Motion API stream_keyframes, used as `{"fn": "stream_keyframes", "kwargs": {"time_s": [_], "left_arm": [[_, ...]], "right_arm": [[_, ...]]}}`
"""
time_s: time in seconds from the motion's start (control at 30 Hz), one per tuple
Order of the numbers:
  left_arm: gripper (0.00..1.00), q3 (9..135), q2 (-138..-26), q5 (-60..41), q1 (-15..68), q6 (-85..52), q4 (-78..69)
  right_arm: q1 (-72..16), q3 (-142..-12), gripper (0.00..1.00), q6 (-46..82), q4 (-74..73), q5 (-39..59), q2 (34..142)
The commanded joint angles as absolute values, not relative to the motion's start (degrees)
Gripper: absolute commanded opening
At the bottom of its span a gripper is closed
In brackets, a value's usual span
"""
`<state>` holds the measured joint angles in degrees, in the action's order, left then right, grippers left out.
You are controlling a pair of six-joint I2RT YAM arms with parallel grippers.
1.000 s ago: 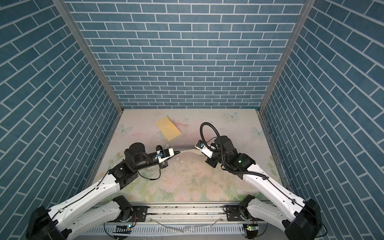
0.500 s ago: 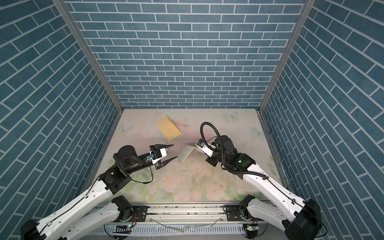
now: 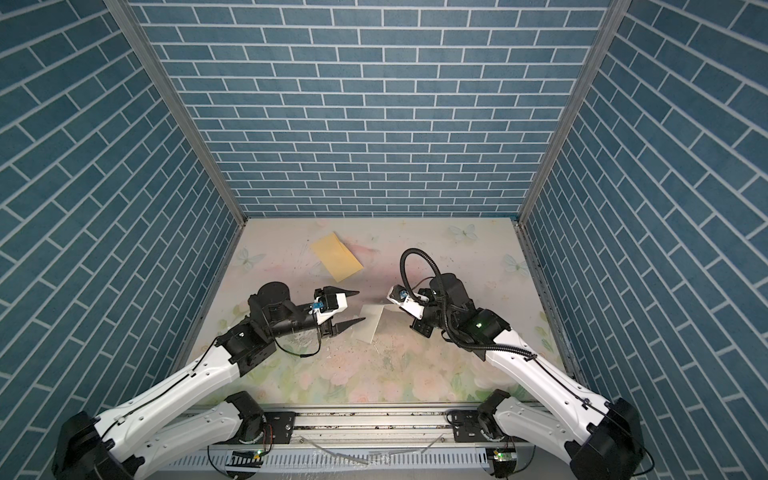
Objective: Place the letter into the envelope and seal it
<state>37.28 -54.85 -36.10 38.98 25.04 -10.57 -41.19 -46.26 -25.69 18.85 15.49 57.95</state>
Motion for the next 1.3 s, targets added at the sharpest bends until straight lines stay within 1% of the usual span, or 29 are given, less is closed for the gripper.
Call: {"fn": "stream_keyframes", "kwargs": {"time_s": [0.0, 0.27, 0.53, 0.8, 1.13, 1.27], "left_arm": [[0.64, 38.3, -56.1, -39.7, 39.1, 25.0, -13.2], [0.63, 37.8, -58.4, -43.2, 39.1, 25.8, -13.9], [0.61, 37.0, -58.8, -45.2, 39.1, 25.6, -14.0], [0.52, 37.0, -59.5, -45.0, 39.1, 26.2, -13.6], [0.34, 36.9, -60.4, -44.9, 39.1, 26.8, -13.9], [0.29, 36.8, -60.4, -45.1, 39.1, 27.0, -13.9]], "right_arm": [[-41.0, -48.4, 0.0, -24.4, 19.7, 21.3, 58.5], [-41.6, -50.8, 0.0, -20.0, 20.4, 28.1, 60.5], [-42.1, -52.7, 0.0, -17.5, 21.1, 30.4, 62.5], [-43.0, -53.3, 0.0, -17.3, 21.5, 30.8, 62.7], [-44.0, -52.9, 0.0, -19.0, 22.2, 30.8, 62.4], [-44.4, -52.3, 0.0, -20.2, 22.2, 30.3, 62.1]]}}
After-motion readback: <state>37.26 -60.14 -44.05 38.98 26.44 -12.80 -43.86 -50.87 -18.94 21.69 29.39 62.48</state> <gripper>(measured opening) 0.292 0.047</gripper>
